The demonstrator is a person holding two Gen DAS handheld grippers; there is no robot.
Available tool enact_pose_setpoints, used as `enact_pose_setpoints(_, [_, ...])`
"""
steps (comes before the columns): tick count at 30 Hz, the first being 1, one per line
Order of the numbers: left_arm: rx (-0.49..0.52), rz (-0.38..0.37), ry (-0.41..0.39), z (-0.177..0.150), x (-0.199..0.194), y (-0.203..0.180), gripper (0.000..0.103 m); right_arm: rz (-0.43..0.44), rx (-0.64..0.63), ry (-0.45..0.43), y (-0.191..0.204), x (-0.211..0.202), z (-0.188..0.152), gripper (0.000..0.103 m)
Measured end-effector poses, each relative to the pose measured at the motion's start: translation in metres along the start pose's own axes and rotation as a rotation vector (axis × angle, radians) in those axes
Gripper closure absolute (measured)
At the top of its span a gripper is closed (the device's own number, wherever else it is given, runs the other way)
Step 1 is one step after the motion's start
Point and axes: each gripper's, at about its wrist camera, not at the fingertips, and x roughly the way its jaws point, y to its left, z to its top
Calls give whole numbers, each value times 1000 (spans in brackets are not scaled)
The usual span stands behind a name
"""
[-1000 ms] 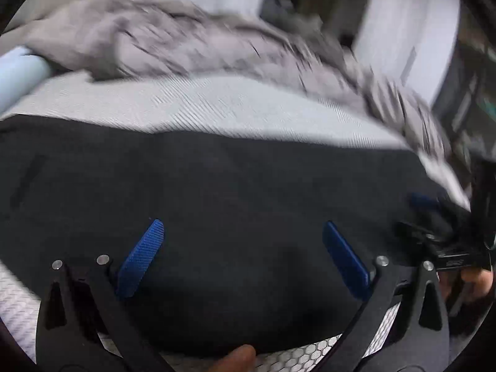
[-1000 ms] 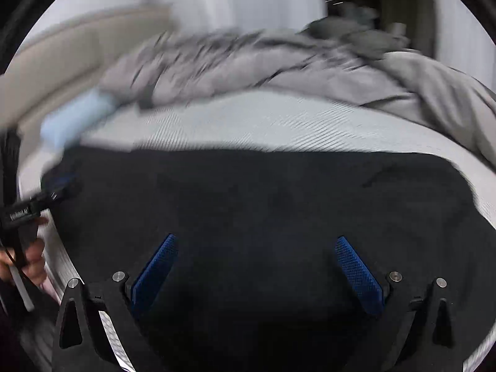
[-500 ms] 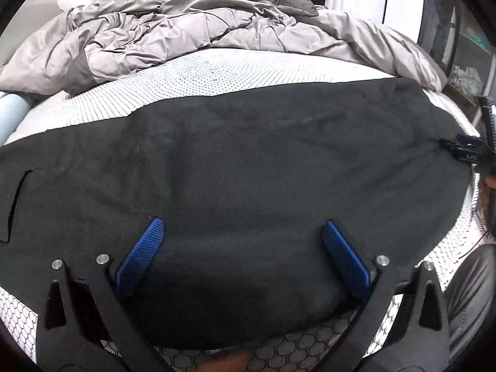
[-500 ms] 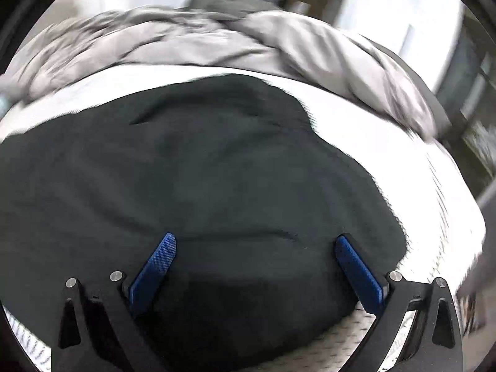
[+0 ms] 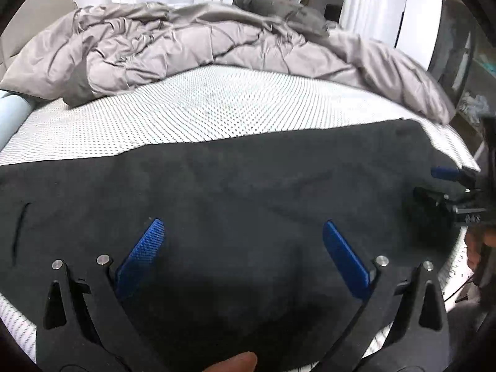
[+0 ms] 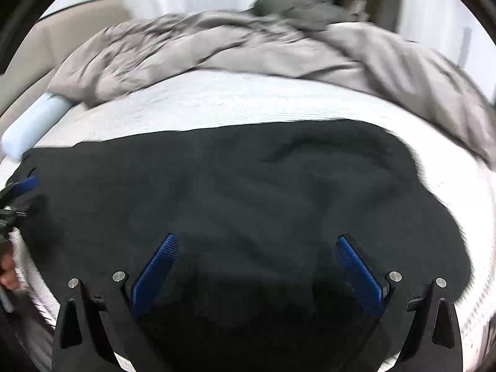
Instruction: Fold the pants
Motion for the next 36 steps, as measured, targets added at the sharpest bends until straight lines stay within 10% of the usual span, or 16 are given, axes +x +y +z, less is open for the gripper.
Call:
enact_pose_setpoints(5, [35, 35, 140, -7, 46, 0, 1, -20, -158, 114, 31, 50, 22, 0])
enact_pose_setpoints(12, [29, 25, 113, -10, 52, 11, 1, -525, 58, 113, -114, 59, 12, 0])
enact_pose_setpoints(19, [-17, 44, 131, 5, 37, 3, 1, -403, 24, 33, -104, 31, 22, 0])
enact_pose_setpoints(26, [-5, 9, 120, 73, 53, -21, 1, -90, 6, -47, -37, 48, 80, 0])
enact_pose_setpoints(33, [-80, 100, 193, 71, 107, 32, 1, -205, -41, 82, -36, 111, 87, 0])
enact_pose_setpoints(36, [-145, 45, 178, 66, 112, 53, 1, -504, 48, 67, -88, 101, 87, 0])
